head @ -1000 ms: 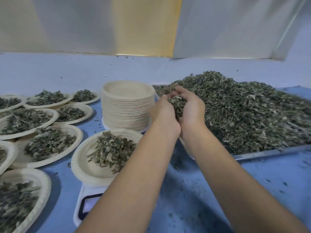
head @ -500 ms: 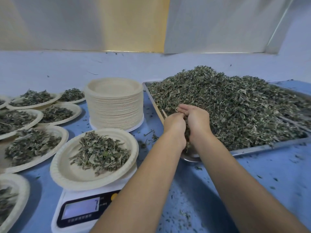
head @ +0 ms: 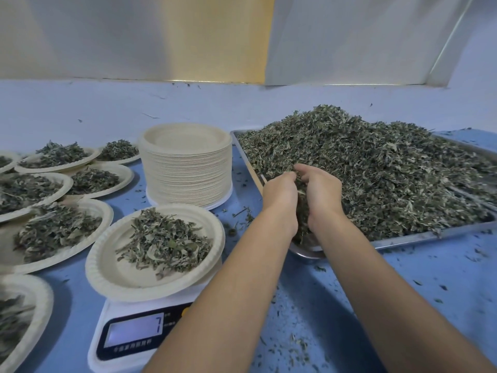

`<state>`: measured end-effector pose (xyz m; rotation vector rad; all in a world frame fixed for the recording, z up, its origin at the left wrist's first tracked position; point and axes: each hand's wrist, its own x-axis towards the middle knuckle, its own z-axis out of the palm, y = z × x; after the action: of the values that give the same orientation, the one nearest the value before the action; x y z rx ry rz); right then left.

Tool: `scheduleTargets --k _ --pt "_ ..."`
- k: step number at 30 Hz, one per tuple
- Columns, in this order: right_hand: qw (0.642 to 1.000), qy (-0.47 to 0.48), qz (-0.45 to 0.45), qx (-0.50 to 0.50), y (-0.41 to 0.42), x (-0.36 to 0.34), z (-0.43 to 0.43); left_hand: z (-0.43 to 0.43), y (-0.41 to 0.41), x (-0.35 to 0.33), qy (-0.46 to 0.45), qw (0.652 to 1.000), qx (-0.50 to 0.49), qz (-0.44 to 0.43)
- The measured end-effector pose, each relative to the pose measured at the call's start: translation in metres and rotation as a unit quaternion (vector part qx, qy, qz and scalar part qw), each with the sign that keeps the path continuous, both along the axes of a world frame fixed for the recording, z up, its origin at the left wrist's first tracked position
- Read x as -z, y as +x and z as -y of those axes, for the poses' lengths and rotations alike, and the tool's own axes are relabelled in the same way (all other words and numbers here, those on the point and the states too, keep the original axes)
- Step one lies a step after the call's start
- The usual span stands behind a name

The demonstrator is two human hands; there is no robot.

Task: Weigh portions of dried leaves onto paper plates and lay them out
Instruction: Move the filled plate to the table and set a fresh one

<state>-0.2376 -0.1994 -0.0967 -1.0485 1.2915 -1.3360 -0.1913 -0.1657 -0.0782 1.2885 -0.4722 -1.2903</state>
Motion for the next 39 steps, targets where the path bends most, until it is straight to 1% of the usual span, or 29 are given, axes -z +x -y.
scheduleTargets --k 4,6,9,13,14,16,21,23,27,30,34,37,39 --pt "0.999 -0.026 0.017 -0.010 0.003 -0.004 -0.006 0.001 0.006 0.000 -0.003 1.000 0.018 -0.016" --pt "0.998 -0.039 0.044 -0.022 0.007 -0.006 -0.009 0.000 0.011 -0.002 -0.018 0.999 0.013 -0.038" --pt "0.991 -0.044 0.120 -0.037 0.015 -0.014 -0.016 0.001 0.021 -0.003 -0.058 0.995 0.002 -0.080" --pt "0.965 -0.048 0.250 -0.059 0.034 -0.030 -0.025 -0.008 0.039 -0.014 -0.135 0.973 -0.016 -0.186" --pt "0.960 -0.051 0.267 -0.064 0.039 -0.032 -0.027 -0.011 0.044 -0.017 -0.154 0.967 -0.020 -0.204" --pt "0.953 -0.061 0.288 -0.072 0.049 -0.036 -0.031 -0.021 0.057 -0.024 -0.181 0.960 -0.025 -0.210" --pt "0.941 -0.071 0.308 -0.117 0.080 -0.043 -0.048 -0.055 0.099 -0.033 -0.215 0.959 -0.048 -0.176" --pt "0.942 -0.063 0.300 -0.138 0.095 -0.044 -0.055 -0.069 0.117 -0.033 -0.222 0.964 -0.060 -0.131" --pt "0.956 -0.066 0.245 -0.147 0.121 -0.037 -0.067 -0.091 0.144 -0.029 -0.207 0.974 -0.084 -0.039" --pt "0.967 -0.080 0.204 -0.132 0.131 -0.030 -0.071 -0.102 0.155 -0.025 -0.172 0.982 -0.072 0.042" --pt "0.971 -0.074 0.189 -0.124 0.132 -0.026 -0.071 -0.107 0.161 -0.026 -0.148 0.979 -0.048 0.131" --pt "0.974 -0.073 0.177 -0.119 0.128 -0.024 -0.069 -0.108 0.161 -0.026 -0.143 0.976 -0.024 0.165" --pt "0.975 -0.069 0.175 -0.120 0.126 -0.023 -0.068 -0.107 0.162 -0.026 -0.142 0.977 -0.020 0.160"
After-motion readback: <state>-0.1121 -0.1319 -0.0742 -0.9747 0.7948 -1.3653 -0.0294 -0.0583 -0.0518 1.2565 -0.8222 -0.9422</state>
